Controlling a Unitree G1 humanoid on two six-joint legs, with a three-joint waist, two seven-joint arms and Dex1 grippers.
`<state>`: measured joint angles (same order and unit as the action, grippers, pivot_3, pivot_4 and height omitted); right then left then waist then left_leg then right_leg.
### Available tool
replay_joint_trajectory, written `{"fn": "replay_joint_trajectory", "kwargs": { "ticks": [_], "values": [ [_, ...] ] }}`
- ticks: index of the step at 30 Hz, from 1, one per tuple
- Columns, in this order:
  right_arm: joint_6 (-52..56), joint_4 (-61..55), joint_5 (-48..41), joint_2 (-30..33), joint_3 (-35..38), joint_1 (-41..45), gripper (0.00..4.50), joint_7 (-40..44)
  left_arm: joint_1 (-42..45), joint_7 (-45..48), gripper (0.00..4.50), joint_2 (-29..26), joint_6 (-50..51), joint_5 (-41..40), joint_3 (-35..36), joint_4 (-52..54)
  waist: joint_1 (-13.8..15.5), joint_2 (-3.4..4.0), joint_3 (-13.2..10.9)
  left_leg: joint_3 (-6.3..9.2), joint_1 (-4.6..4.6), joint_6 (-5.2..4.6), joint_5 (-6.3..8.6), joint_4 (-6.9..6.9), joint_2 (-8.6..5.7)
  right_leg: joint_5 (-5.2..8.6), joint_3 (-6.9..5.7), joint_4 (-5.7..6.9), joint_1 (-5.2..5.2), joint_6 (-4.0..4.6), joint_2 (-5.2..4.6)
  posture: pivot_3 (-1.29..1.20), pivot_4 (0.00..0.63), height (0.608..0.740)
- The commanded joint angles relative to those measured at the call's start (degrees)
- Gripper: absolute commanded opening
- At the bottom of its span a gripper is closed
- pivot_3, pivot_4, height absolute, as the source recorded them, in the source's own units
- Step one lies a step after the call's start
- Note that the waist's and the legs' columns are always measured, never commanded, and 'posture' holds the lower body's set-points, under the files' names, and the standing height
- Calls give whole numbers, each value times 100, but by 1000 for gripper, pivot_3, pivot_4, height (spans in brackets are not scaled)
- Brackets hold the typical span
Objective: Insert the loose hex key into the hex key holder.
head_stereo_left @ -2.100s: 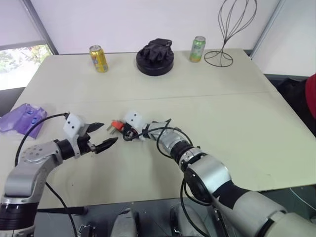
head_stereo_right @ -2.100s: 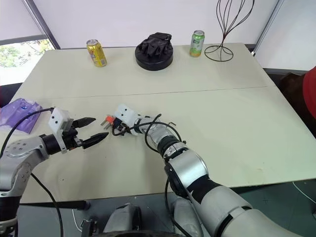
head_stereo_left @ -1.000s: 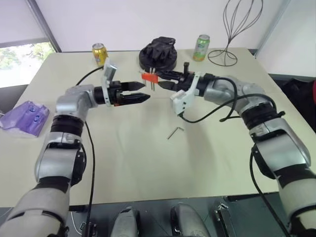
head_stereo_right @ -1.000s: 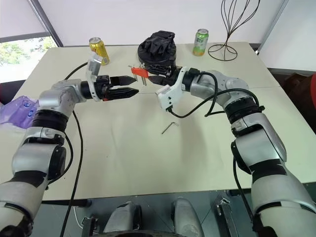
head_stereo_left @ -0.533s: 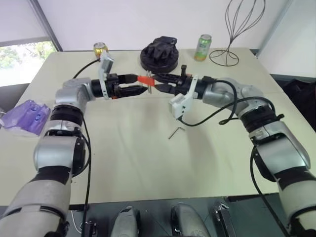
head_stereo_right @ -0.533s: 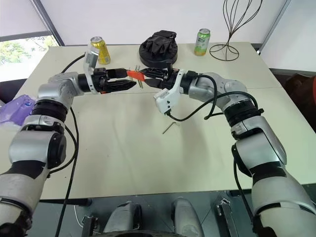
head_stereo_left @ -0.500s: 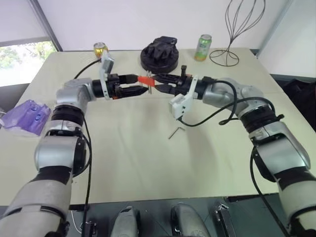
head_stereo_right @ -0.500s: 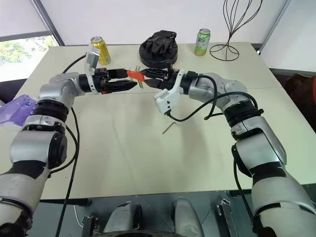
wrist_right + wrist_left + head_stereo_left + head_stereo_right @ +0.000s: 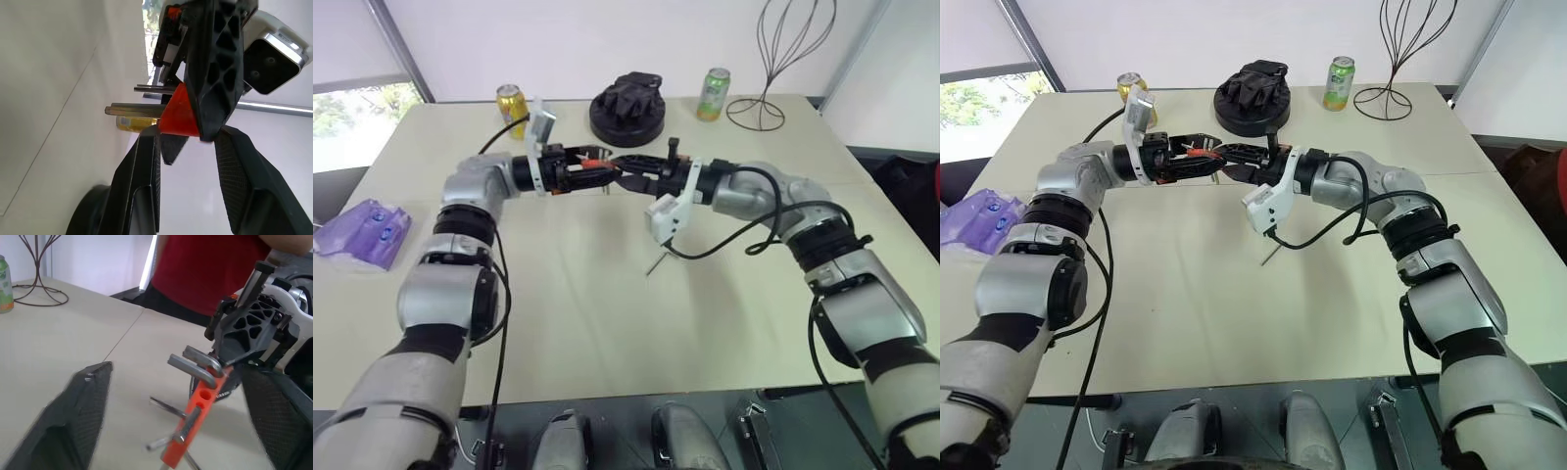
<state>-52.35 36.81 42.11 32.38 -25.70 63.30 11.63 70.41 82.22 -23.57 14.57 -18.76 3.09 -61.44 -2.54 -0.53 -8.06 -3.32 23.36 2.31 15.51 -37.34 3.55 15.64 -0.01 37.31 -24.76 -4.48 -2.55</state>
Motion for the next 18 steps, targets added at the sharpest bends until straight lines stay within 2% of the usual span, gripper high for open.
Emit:
{"fn": "replay_joint_trajectory", "kwargs": {
  "ticks": [1, 5, 18],
  "values": [
    [56, -290, -229, 4, 164, 25, 1003, 47, 187, 74, 2043, -9, -109, 39, 107, 53, 0, 0, 0, 0, 0, 0, 0, 0, 0, 0, 0, 1, 0, 0, 0, 0, 150, 740],
    [135, -339, -288, 21, 171, -17, 1003, 84, 180, 124, 102, -15, -99, 93, 128, 23, 0, 0, 0, 0, 0, 0, 0, -1, 0, 0, 0, 2, 0, 0, 0, 0, 150, 740],
    [207, -410, -366, -6, 146, -76, 1003, 136, 110, -38, 22, -11, -218, 140, 251, 2, -1, 0, 0, 0, 0, 0, 0, -2, 0, 0, 0, 3, 0, 0, 0, 0, 150, 740]
  ]
}}
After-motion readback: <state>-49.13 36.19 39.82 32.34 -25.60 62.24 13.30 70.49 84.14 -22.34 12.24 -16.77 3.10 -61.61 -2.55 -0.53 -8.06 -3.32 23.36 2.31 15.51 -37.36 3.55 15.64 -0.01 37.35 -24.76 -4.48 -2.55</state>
